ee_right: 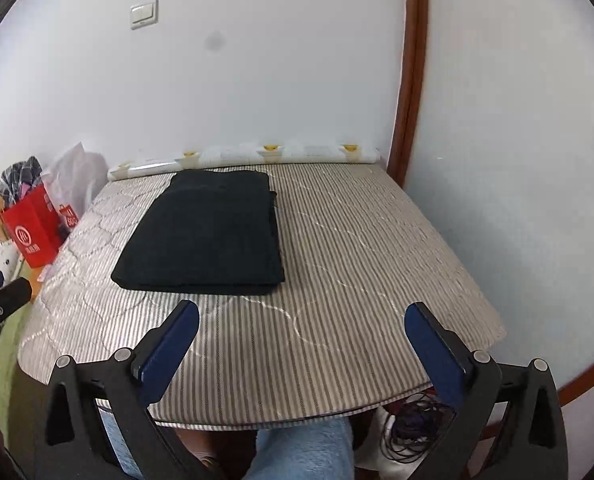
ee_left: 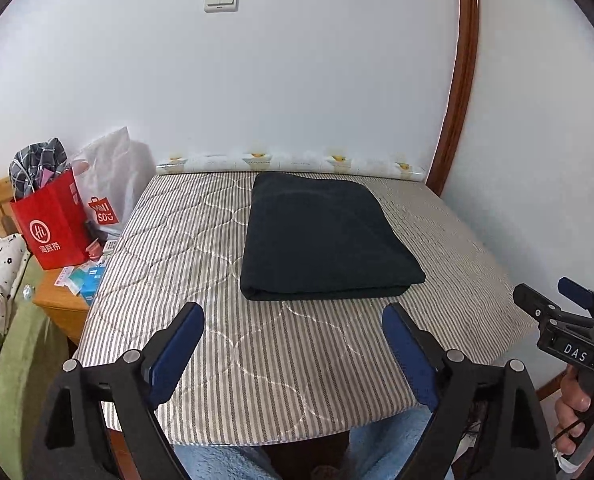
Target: Fold small clothes
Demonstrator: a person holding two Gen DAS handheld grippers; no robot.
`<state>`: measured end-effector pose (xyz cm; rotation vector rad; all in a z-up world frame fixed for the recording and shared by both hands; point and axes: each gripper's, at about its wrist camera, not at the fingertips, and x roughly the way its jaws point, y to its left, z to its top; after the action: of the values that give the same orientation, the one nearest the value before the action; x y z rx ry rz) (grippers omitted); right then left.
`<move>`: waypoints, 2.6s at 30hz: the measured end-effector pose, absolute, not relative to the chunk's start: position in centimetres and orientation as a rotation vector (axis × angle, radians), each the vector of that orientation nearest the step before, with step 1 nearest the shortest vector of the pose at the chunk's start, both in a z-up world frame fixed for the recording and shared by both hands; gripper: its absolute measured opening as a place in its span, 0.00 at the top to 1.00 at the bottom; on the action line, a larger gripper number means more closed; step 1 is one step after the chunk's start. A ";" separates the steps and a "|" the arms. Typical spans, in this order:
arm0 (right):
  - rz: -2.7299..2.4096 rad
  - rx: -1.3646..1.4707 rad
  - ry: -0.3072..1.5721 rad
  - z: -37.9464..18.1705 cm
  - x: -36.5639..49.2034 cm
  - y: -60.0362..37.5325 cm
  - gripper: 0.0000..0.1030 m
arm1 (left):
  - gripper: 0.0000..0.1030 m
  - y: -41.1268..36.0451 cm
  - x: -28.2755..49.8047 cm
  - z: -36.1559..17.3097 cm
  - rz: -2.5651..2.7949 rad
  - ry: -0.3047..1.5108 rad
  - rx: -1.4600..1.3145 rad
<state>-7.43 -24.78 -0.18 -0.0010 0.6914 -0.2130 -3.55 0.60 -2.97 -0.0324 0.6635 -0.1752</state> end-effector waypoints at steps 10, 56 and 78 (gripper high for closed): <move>-0.245 0.006 0.700 -0.6 -7.5 -24.7 0.02 | 0.12 0.5 -4.0 -3.0 -0.167 0.661 -0.020; -0.268 0.014 0.678 0.0 -8.8 -23.7 0.02 | 0.12 0.5 -4.2 -3.3 -0.169 0.659 -0.004; -0.265 -0.003 0.672 0.3 -8.2 -23.2 0.02 | 0.12 0.8 -3.5 -3.4 -0.161 0.660 -0.005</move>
<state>-8.22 -23.17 0.35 -0.0027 0.6724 -0.2648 -3.51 0.84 -3.39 -0.0051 0.6603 -0.1613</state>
